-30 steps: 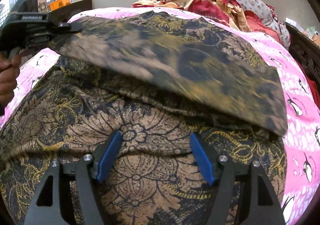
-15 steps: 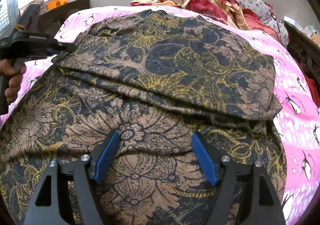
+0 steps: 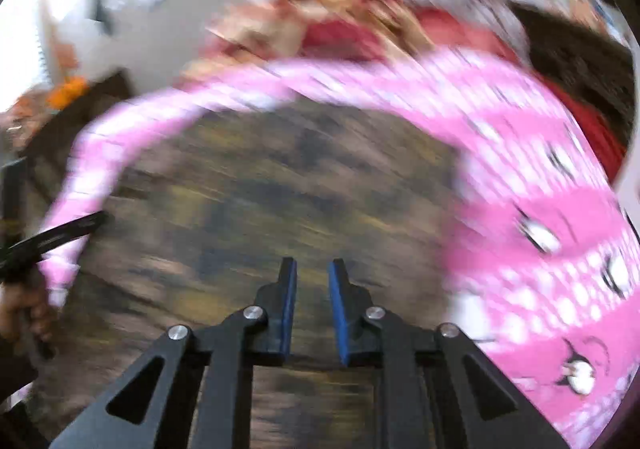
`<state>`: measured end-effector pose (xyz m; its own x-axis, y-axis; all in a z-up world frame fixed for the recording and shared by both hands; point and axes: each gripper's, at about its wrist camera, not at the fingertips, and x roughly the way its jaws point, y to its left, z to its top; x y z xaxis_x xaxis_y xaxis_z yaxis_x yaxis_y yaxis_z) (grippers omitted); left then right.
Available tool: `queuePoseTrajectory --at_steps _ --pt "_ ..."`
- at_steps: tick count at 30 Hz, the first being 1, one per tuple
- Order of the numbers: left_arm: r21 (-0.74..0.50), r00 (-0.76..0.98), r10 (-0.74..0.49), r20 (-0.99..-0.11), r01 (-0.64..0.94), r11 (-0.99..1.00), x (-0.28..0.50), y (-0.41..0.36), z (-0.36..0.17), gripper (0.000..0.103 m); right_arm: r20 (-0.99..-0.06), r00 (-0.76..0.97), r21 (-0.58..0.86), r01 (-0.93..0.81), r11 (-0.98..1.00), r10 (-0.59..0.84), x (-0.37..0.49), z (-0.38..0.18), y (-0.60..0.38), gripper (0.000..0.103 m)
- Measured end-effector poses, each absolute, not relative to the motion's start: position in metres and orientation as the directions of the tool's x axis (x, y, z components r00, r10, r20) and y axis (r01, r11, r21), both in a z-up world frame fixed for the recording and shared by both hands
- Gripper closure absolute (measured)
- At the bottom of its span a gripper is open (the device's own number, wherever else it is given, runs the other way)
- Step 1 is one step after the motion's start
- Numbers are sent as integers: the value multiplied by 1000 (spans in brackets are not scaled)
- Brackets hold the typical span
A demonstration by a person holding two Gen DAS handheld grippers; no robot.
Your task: Fold small clothes
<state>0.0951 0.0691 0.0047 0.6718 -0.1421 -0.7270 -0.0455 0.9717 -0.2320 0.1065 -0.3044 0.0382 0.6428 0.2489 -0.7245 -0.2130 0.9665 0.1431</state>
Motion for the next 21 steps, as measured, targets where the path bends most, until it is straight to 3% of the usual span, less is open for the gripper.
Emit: queuePoseTrajectory --at_steps 1,4,8,13,16,19,21 --pt "-243 690 -153 -708 -34 970 91 70 2 95 -788 594 113 -122 986 164 117 16 -330 101" --pt "-300 696 -196 -691 -29 954 89 79 1 95 -746 603 265 -121 957 283 111 8 -370 103" --pt "-318 699 -204 -686 -35 947 88 83 2 95 -772 613 92 -155 984 169 109 23 -347 103" --pt "-264 693 -158 -704 -48 963 90 73 0 95 -670 722 96 -147 984 173 131 67 -328 96" --pt "-263 692 -157 -704 -49 963 91 74 0 95 -702 698 85 -115 990 141 175 58 -325 96" --pt "-277 693 -168 -702 -49 960 91 75 0 95 -807 586 66 -42 997 78 219 7 -343 94" --pt "-278 693 -168 -701 -50 959 91 75 0 95 -778 607 177 -39 983 164 219 7 -360 93"
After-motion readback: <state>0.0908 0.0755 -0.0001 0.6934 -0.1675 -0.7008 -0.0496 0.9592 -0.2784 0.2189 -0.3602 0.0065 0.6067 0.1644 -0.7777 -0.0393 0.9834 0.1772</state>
